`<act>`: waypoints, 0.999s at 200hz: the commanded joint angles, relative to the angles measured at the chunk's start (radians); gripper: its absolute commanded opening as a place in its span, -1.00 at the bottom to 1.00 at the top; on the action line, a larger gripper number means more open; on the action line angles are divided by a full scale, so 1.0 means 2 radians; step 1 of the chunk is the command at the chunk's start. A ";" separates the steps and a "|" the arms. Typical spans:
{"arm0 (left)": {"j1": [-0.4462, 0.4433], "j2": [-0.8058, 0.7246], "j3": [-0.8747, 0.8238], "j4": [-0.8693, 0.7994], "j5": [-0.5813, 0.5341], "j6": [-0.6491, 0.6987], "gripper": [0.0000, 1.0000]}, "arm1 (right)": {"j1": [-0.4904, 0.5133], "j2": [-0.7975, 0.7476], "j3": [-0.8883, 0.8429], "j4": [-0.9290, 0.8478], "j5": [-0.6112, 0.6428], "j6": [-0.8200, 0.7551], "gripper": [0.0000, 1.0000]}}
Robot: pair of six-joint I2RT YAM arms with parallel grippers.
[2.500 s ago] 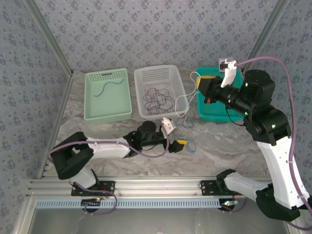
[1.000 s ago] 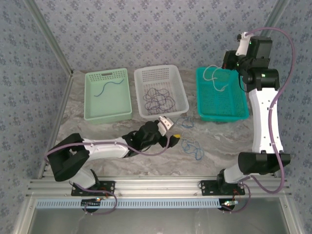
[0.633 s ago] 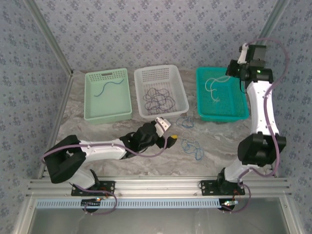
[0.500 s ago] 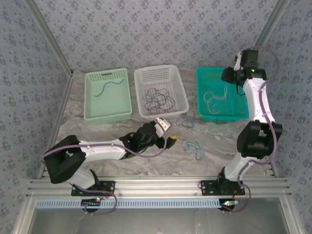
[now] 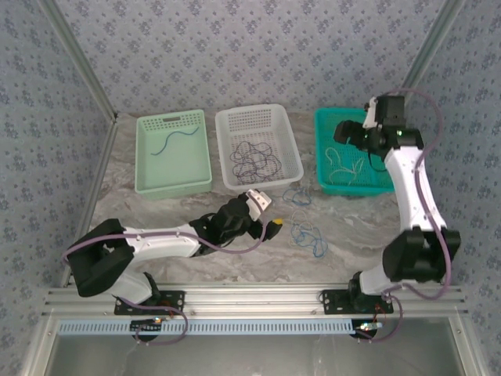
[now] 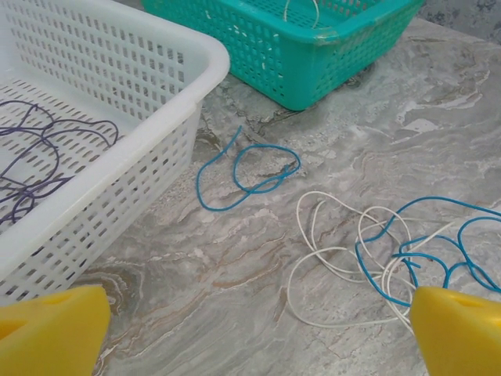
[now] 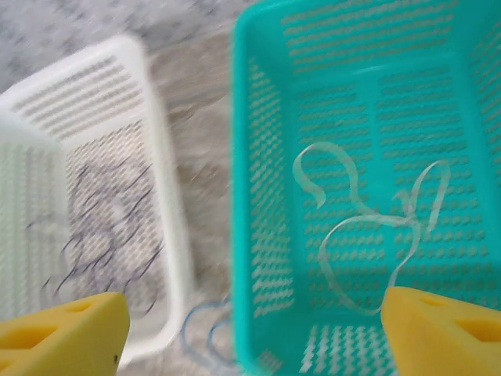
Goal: Untangle the cables
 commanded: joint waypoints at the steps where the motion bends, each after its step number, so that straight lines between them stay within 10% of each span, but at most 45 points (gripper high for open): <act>1: -0.003 -0.021 -0.004 0.000 -0.023 -0.006 0.99 | 0.047 -0.027 -0.064 -0.036 -0.006 0.020 0.65; 90: 0.013 -0.057 -0.025 -0.005 -0.072 -0.017 0.99 | 0.227 -0.186 -0.302 -0.092 0.110 0.157 0.28; 200: 0.026 -0.071 -0.036 -0.008 -0.067 -0.035 0.99 | 0.267 -0.168 -0.391 -0.057 0.126 0.201 0.05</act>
